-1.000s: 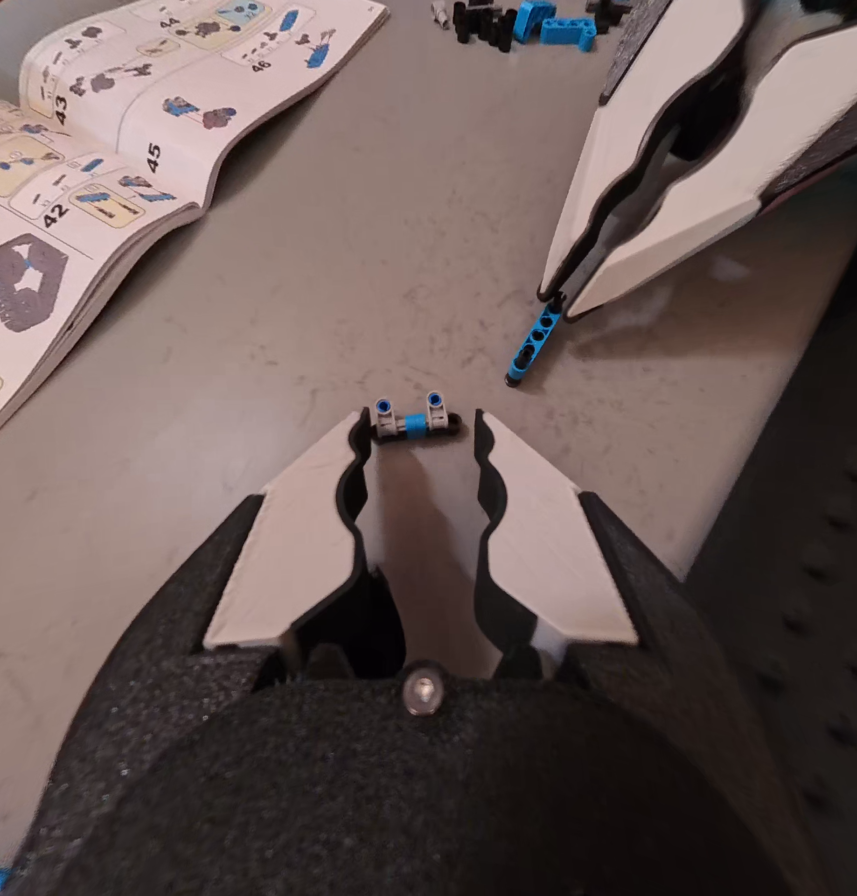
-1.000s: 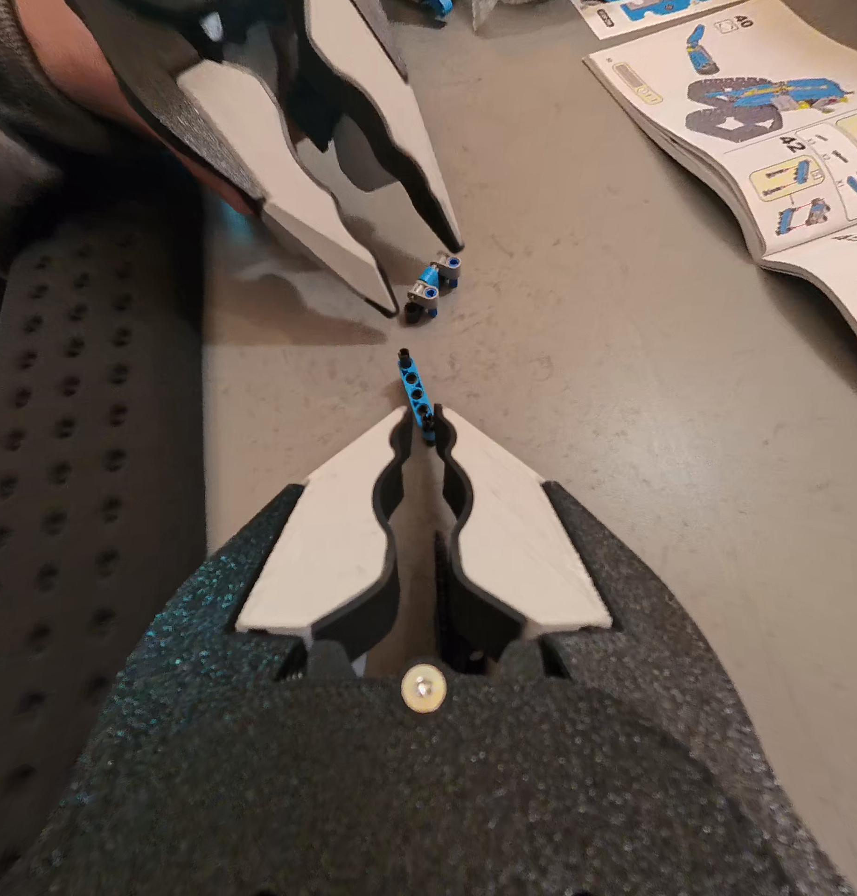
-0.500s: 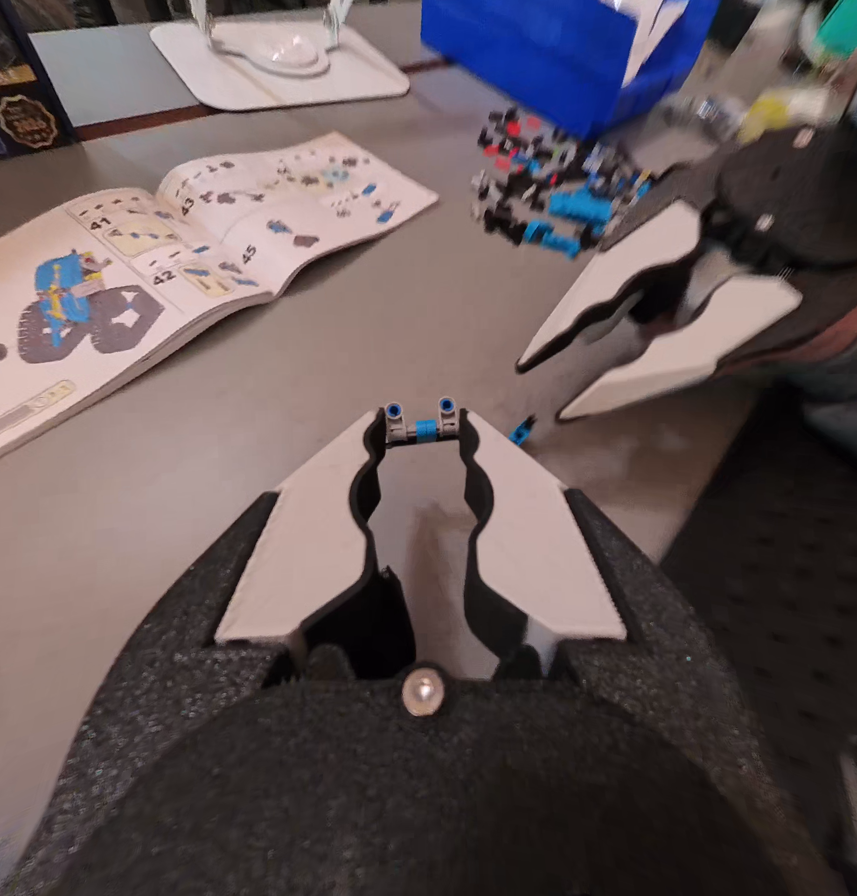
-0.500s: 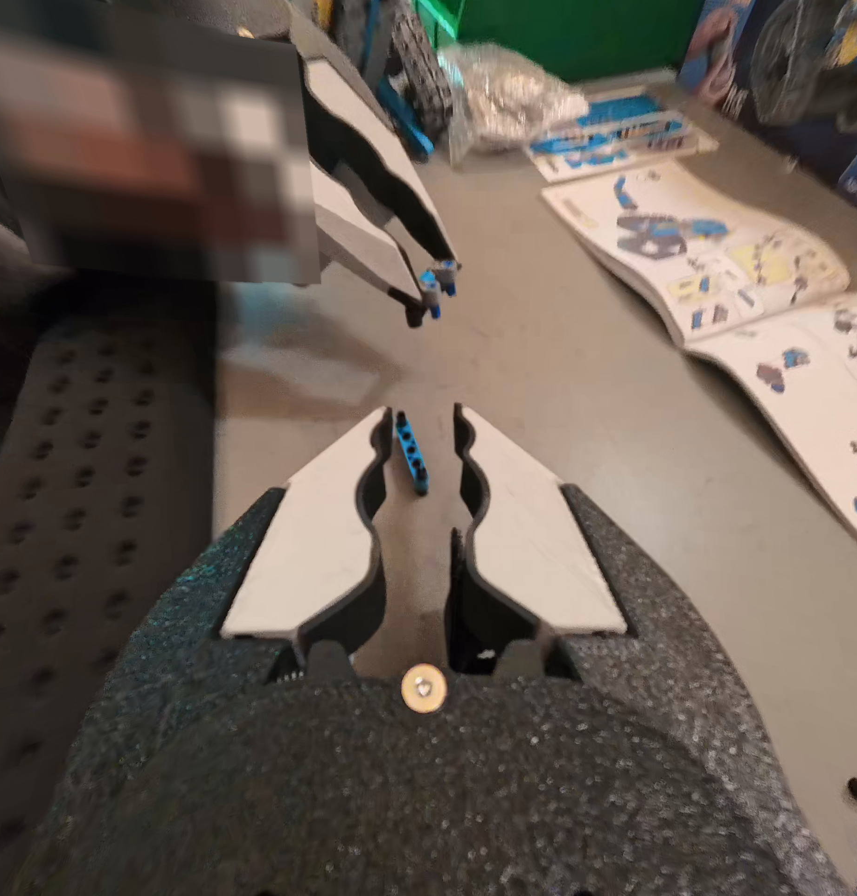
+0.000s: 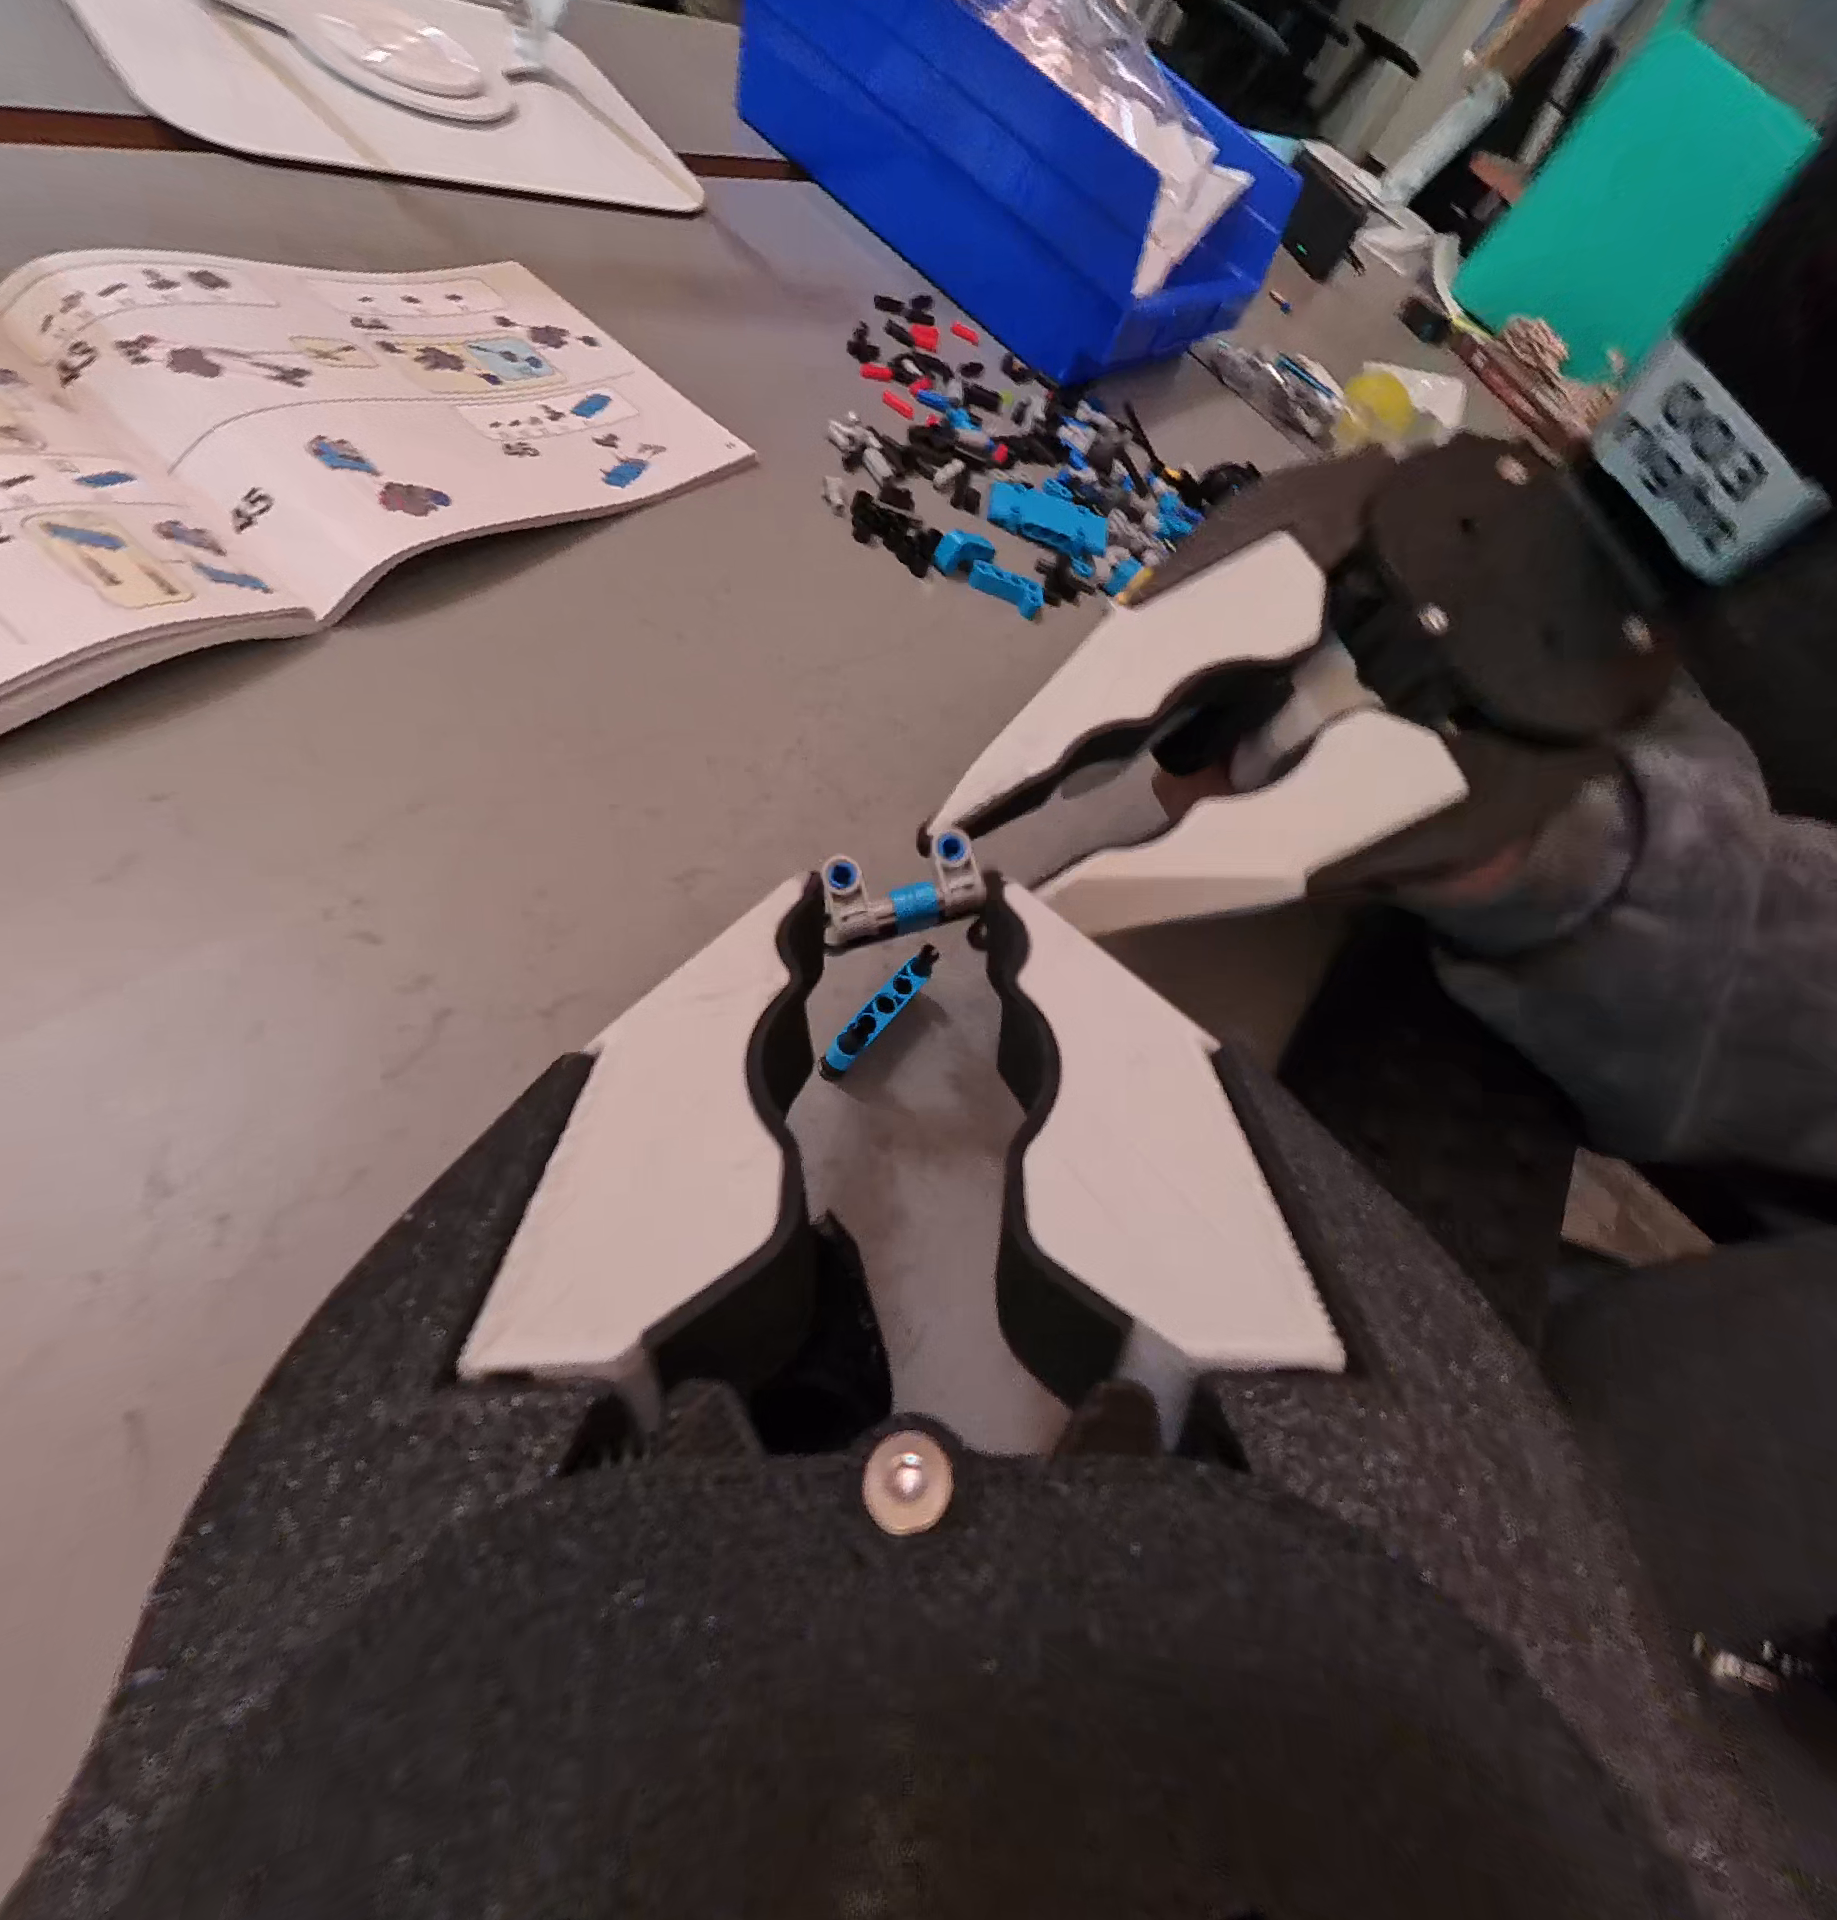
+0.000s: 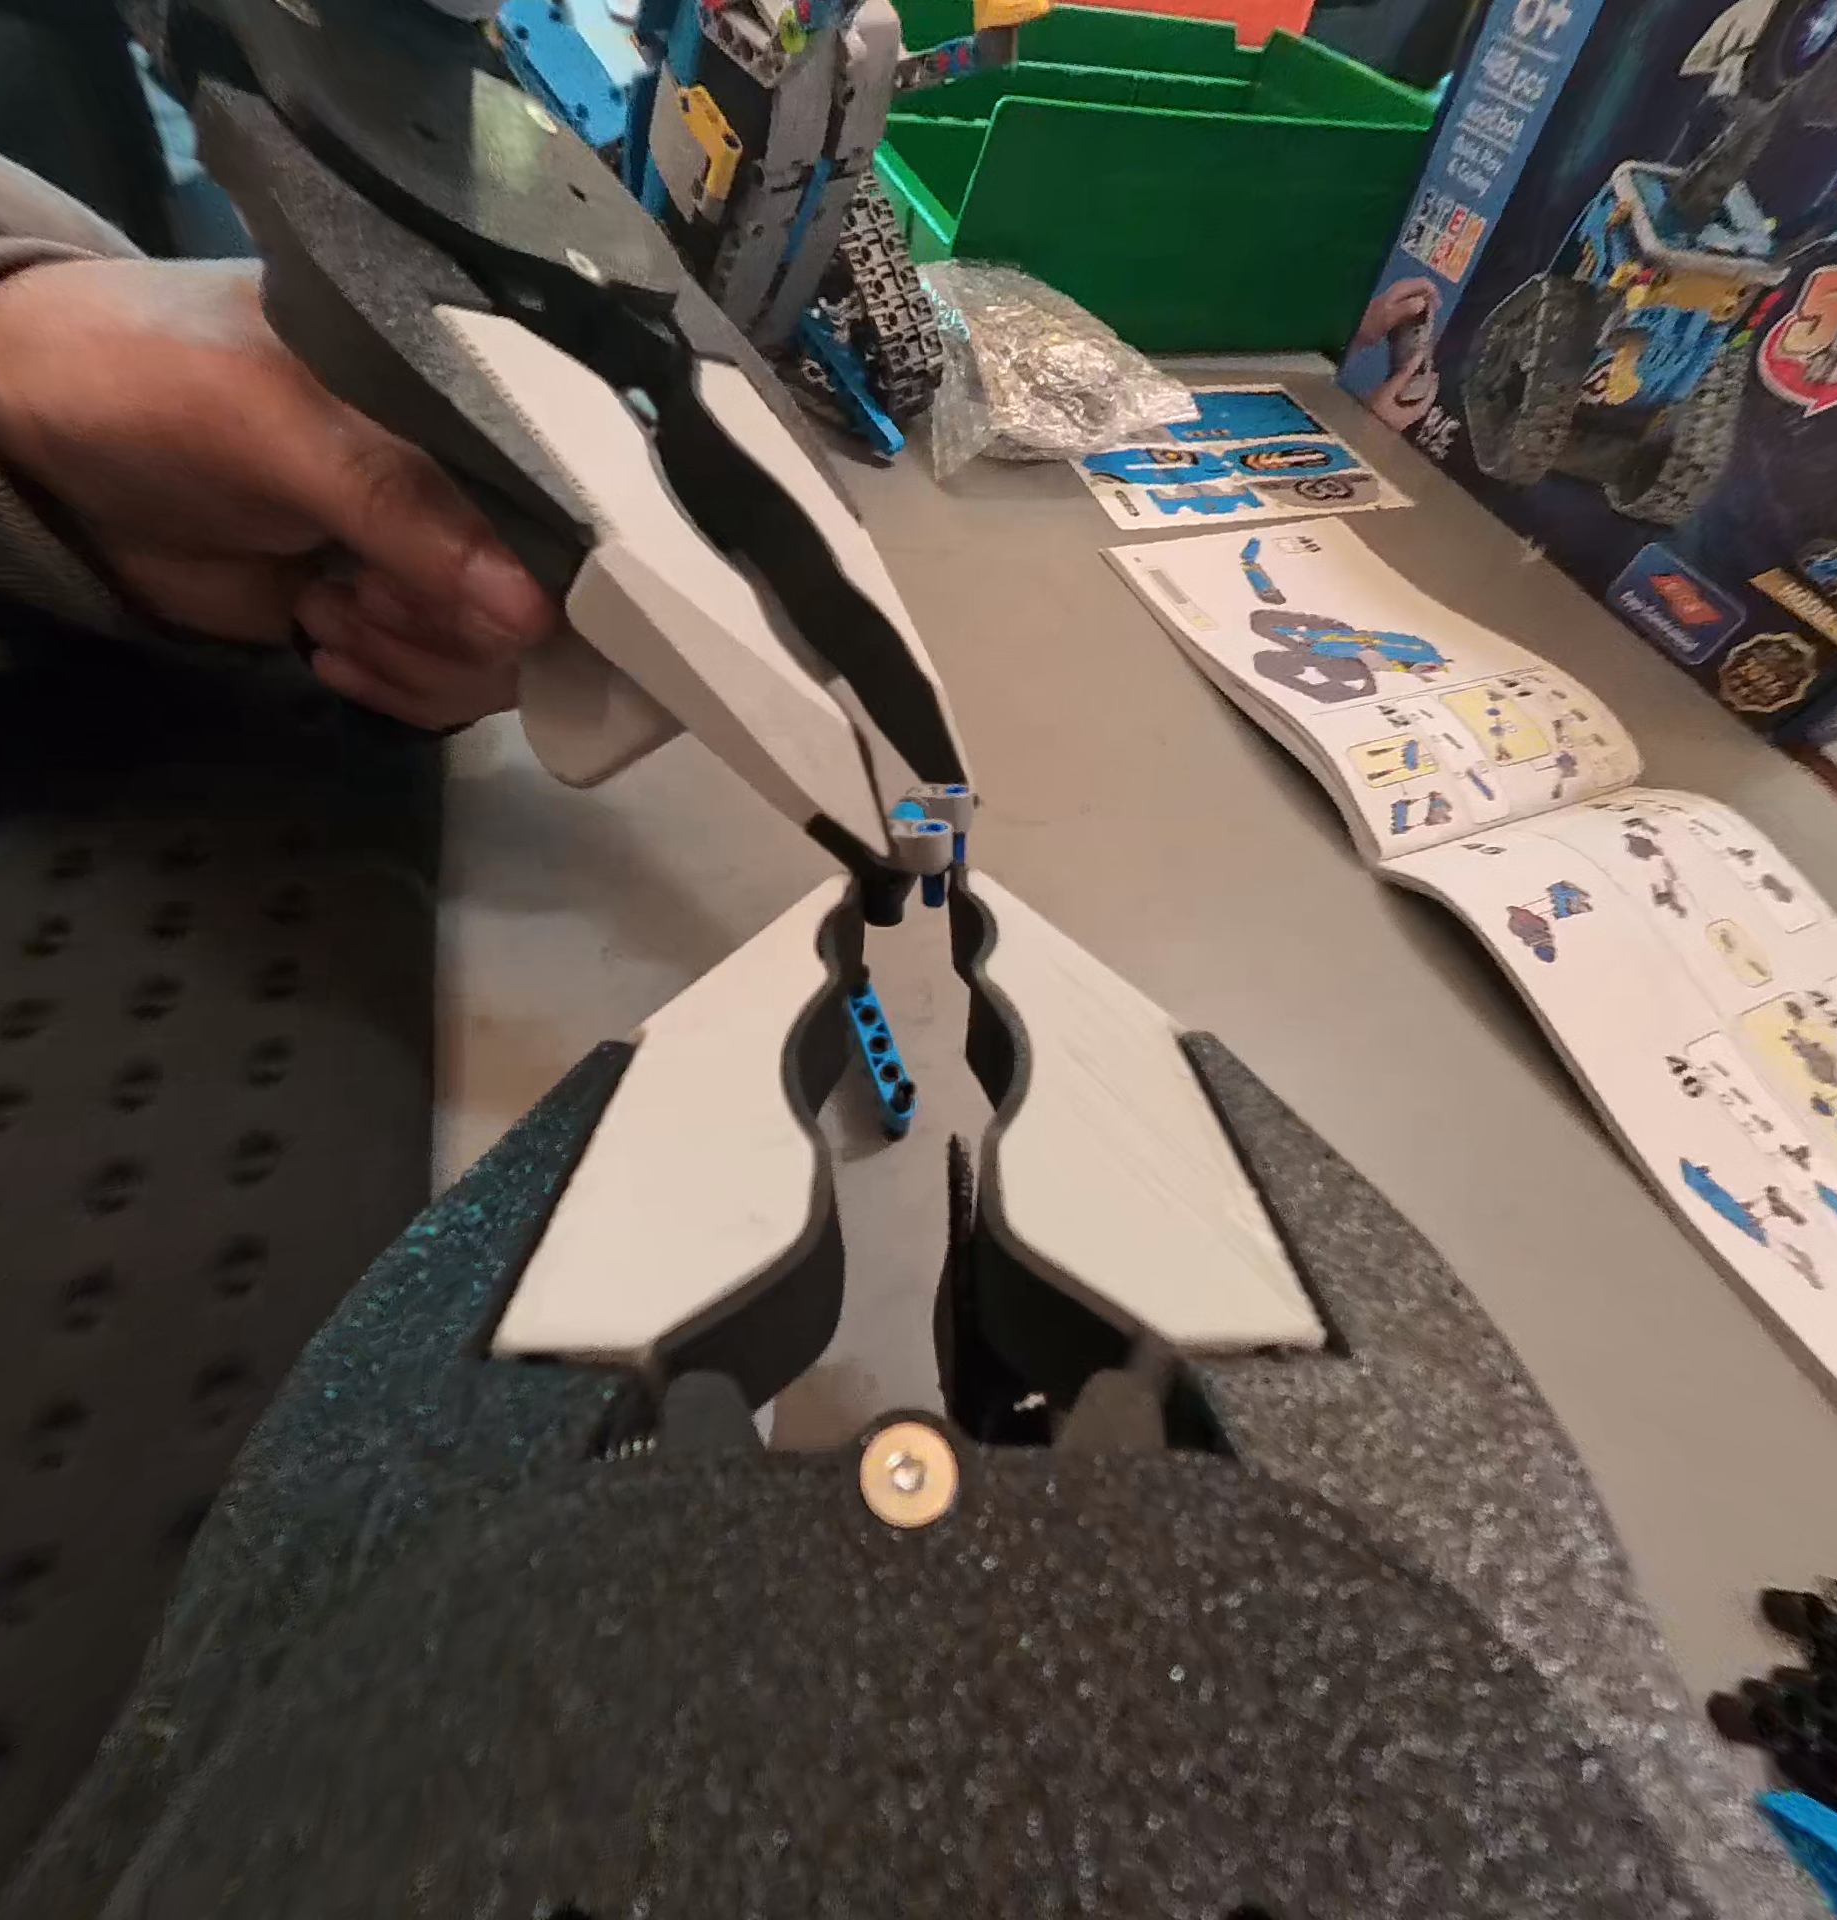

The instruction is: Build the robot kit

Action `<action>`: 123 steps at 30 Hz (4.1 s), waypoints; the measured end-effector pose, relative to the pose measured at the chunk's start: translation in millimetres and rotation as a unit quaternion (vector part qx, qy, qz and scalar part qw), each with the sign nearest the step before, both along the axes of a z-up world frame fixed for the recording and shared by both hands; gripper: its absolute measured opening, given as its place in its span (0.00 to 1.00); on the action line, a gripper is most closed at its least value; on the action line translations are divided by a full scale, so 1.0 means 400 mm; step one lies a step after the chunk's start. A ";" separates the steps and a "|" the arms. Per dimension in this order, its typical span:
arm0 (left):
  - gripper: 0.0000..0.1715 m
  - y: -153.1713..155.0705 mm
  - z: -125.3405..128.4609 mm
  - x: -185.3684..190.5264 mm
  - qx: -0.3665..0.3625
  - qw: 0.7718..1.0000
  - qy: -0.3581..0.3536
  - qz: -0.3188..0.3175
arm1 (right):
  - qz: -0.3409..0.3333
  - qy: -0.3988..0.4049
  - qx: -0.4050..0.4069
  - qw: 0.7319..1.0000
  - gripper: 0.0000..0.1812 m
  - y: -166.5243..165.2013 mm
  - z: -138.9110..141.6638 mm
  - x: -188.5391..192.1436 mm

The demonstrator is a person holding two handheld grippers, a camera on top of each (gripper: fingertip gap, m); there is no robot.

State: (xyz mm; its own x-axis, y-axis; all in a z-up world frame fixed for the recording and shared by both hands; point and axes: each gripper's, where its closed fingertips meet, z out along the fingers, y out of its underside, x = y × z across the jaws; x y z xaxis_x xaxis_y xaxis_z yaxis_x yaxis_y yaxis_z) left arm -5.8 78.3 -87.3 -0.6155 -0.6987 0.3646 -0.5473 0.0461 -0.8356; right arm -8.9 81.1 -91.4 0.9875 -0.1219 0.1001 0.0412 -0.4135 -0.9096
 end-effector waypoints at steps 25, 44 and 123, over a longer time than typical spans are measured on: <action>0.05 -0.010 -0.045 -0.040 0.041 0.976 -0.077 -0.202 | 0.118 0.256 0.064 0.957 0.08 -0.030 0.000 -0.019; 0.04 -0.003 -0.121 -0.021 0.191 0.952 -0.134 -0.196 | 0.077 0.088 -0.085 0.989 0.04 -0.045 -0.113 0.005; 0.04 0.001 -0.130 -0.020 0.252 0.933 -0.178 -0.188 | 0.057 0.081 -0.213 0.972 0.17 -0.051 -0.107 0.010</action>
